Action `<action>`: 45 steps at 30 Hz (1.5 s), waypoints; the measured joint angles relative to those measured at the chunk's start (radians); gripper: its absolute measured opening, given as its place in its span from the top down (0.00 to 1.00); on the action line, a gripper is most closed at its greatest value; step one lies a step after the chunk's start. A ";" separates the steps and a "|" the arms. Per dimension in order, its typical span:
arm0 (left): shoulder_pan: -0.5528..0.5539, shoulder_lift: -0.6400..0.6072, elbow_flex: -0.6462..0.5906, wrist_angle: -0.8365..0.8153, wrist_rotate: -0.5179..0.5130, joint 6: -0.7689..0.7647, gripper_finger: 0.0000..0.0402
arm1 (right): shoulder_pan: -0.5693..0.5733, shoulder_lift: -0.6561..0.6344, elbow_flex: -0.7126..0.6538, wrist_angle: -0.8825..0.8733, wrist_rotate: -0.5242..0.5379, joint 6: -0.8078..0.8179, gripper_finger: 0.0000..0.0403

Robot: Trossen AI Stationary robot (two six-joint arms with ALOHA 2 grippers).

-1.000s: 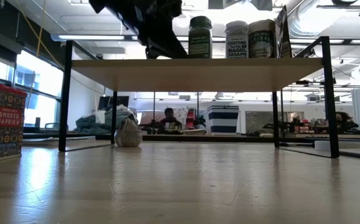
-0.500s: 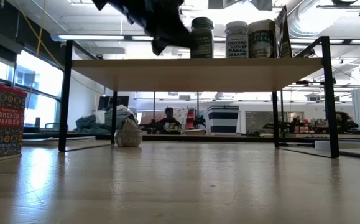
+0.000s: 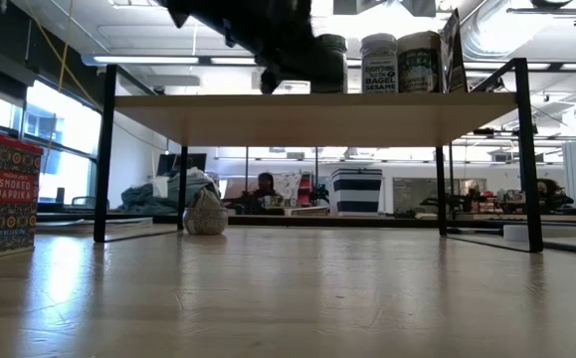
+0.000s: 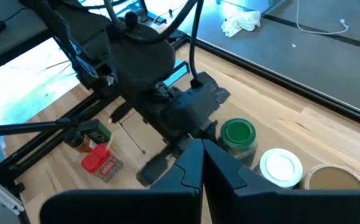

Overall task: Shelf spices
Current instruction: Put the green seasoning bottle on the shelf

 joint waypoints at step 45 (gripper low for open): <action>0.143 -0.012 0.031 -0.213 0.105 0.070 1.00 | 0.006 -0.001 0.000 0.009 0.037 -0.003 1.00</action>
